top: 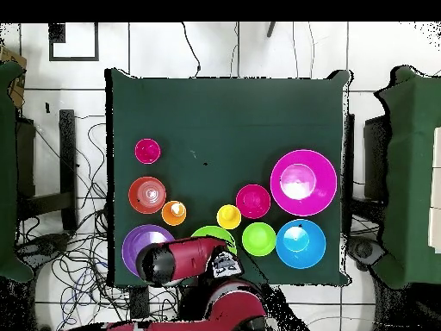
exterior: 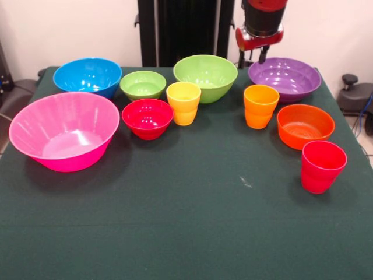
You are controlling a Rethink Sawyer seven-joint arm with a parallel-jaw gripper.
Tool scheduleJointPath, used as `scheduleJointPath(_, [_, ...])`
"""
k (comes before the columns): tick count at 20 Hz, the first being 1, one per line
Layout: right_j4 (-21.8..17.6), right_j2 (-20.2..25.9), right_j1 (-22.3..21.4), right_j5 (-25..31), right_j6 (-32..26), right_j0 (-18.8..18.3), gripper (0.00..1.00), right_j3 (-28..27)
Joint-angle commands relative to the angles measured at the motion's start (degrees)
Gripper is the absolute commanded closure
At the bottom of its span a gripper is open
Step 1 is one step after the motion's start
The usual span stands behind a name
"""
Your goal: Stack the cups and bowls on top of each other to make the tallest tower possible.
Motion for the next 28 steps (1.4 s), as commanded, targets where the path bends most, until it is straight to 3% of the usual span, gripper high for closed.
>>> scheduleJointPath(1, [-2.86,1.23,5.54,-5.29,5.61,1.59,0.00,-6.71])
scheduleJointPath(10, [-1.59,-0.74,9.32,-8.88,7.78,3.95,0.00,-10.56])
scheduleJointPath(28, [-0.50,-1.92,10.50,-12.66,8.36,4.45,0.00,-10.89])
